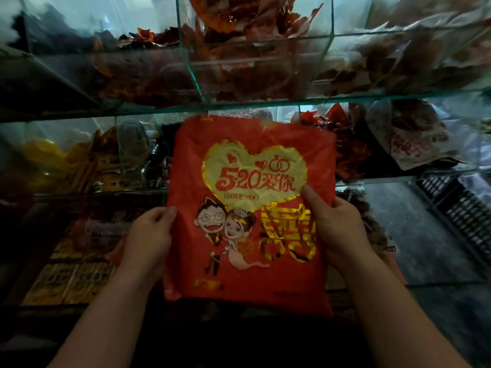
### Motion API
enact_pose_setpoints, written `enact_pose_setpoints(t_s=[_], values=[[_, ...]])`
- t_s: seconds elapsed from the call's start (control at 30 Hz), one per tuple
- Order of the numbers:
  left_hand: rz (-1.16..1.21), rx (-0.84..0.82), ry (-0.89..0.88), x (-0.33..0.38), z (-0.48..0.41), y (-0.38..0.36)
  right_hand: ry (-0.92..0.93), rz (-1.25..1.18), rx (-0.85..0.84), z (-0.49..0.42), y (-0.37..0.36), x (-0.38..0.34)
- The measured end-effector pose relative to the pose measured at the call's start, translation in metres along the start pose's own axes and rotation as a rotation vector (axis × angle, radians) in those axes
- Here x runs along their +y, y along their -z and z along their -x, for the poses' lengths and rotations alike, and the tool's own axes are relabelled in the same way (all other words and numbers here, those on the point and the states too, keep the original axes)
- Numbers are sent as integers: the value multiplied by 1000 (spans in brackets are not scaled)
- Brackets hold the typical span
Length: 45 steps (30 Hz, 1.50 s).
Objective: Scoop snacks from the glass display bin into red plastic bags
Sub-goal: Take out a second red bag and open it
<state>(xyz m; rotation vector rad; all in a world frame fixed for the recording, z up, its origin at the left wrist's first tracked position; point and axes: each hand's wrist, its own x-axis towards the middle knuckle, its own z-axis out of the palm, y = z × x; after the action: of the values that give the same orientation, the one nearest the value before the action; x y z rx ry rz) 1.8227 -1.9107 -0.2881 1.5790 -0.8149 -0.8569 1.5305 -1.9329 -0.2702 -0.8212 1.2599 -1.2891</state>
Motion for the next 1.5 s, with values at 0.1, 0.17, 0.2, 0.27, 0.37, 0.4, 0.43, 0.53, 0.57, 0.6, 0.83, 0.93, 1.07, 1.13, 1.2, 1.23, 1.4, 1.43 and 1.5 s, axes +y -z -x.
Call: enact_pose_setpoints(t_s=[0.1, 0.17, 0.2, 0.27, 0.37, 0.4, 0.43, 0.53, 0.57, 0.6, 0.83, 0.93, 1.07, 1.13, 1.2, 1.23, 1.4, 1.43, 1.5], values=[[223, -93, 172, -12, 13, 2, 30, 133, 63, -5, 10, 4], [274, -290, 266, -14, 16, 7, 22, 184, 22, -6, 14, 5], [279, -405, 325, -13, 17, 11, 0, 184, -23, -5, 16, 4], [226, -543, 360, -10, 17, 17, -52, 177, -124, -3, 19, 2], [170, -443, 257, -6, 14, 14, -134, 52, -255, 0, 29, 0], [173, -411, 232, -5, 13, 13, -169, -3, -313, 1, 34, 0], [173, -397, 223, -4, 13, 13, -197, -32, -373, 2, 39, -1], [136, -452, 261, -7, 11, 19, -211, -36, -504, 0, 54, -2], [108, -485, 274, -9, 11, 21, -214, -36, -525, -2, 58, -2], [86, -519, 280, -11, 11, 23, -217, -35, -541, -3, 61, -1], [36, -512, 109, -6, -1, 35, -171, 39, -426, -9, 58, 11], [36, -635, 158, -4, -12, 49, -191, 76, -377, -12, 61, 10], [75, -871, 329, -10, 7, 51, -211, 170, -367, -15, 69, 2], [-375, -790, 43, -8, 19, 34, -146, 243, -357, -12, 66, -3], [-729, -1024, 25, 13, 16, 15, -114, 252, -389, -10, 55, -10], [-763, -1138, 113, 25, 17, 4, -96, 271, -427, -9, 48, -15], [-612, -1308, 222, 25, 28, -34, 35, 388, -485, -14, 24, -29], [-557, -1262, 189, 20, 29, -34, -13, 312, -492, -17, 27, -31], [-345, -1085, 210, 9, 21, -26, -187, 171, -566, -22, 43, -29]])
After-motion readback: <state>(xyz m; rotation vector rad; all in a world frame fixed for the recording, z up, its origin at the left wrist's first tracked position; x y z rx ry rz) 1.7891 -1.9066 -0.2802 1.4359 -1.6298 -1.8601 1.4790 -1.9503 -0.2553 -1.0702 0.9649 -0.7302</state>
